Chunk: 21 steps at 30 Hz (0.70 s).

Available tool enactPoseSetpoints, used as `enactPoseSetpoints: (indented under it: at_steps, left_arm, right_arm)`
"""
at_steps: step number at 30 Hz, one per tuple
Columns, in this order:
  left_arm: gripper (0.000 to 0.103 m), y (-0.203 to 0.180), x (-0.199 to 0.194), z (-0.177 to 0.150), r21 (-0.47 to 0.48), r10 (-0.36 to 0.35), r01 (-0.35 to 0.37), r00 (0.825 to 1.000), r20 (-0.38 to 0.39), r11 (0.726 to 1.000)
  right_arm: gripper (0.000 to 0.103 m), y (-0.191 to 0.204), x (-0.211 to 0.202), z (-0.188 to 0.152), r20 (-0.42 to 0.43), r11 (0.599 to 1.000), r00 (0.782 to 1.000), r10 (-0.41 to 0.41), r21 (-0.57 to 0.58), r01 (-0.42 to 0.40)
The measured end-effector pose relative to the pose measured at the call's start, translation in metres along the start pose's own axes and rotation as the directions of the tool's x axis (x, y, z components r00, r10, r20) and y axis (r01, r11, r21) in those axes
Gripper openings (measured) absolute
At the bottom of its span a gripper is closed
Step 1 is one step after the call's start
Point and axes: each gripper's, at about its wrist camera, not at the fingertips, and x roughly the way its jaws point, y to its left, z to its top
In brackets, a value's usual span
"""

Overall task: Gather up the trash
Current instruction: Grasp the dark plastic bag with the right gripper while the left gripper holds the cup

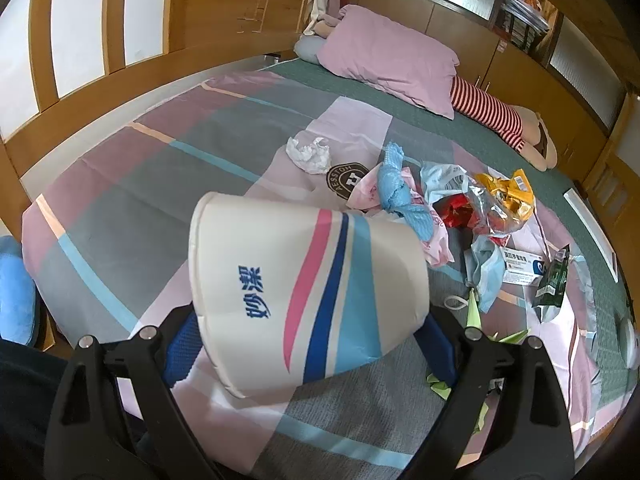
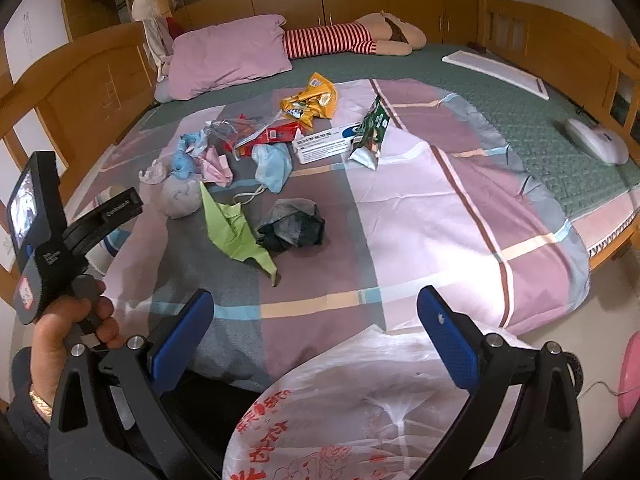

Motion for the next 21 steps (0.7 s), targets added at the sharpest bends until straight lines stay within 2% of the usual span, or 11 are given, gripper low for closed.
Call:
enactPoseSetpoints:
  at_steps: [4,6,8,11,12,14,17,21]
  left_arm:
    - [0.090,0.011,0.002,0.002,-0.063,-0.025,0.024,1.000,-0.012,0.998]
    - [0.090,0.022,0.004,0.004,-0.130,-0.036,0.033,0.999,-0.018,0.991]
    - [0.090,0.026,0.004,0.004,-0.154,-0.036,0.033,0.999,-0.014,0.988]
    - [0.090,0.022,0.004,0.004,-0.122,-0.019,0.018,1.000,-0.007,0.992]
    - [0.090,0.021,0.004,0.003,-0.117,-0.017,0.016,1.000,-0.008,0.993]
    - [0.090,0.020,0.005,0.003,-0.114,-0.012,0.010,1.000,-0.013,0.993]
    - [0.090,0.017,0.006,0.002,-0.102,-0.006,0.005,1.000,-0.014,0.995]
    - [0.090,0.014,0.005,0.002,-0.082,0.000,-0.001,1.000,-0.010,0.997]
  right_arm:
    - [0.100,0.003,0.004,0.013,0.021,1.000,1.000,0.007,-0.022,-0.006]
    - [0.100,0.004,0.014,0.024,0.016,0.999,1.000,0.024,-0.029,-0.023]
    - [0.098,0.008,0.029,0.033,0.003,0.999,1.000,0.014,-0.046,-0.013]
    - [0.079,0.012,0.061,0.043,-0.045,0.999,0.999,0.016,-0.033,-0.017]
    - [0.077,0.012,0.072,0.046,-0.063,1.000,0.998,0.018,-0.017,-0.019]
    - [0.077,0.017,0.088,0.049,-0.081,1.000,0.996,0.019,-0.009,-0.020]
    - [0.078,0.029,0.114,0.052,-0.105,0.999,0.994,-0.034,-0.041,0.030]
    - [0.087,0.035,0.152,0.052,-0.170,0.998,0.984,-0.061,-0.045,0.054]
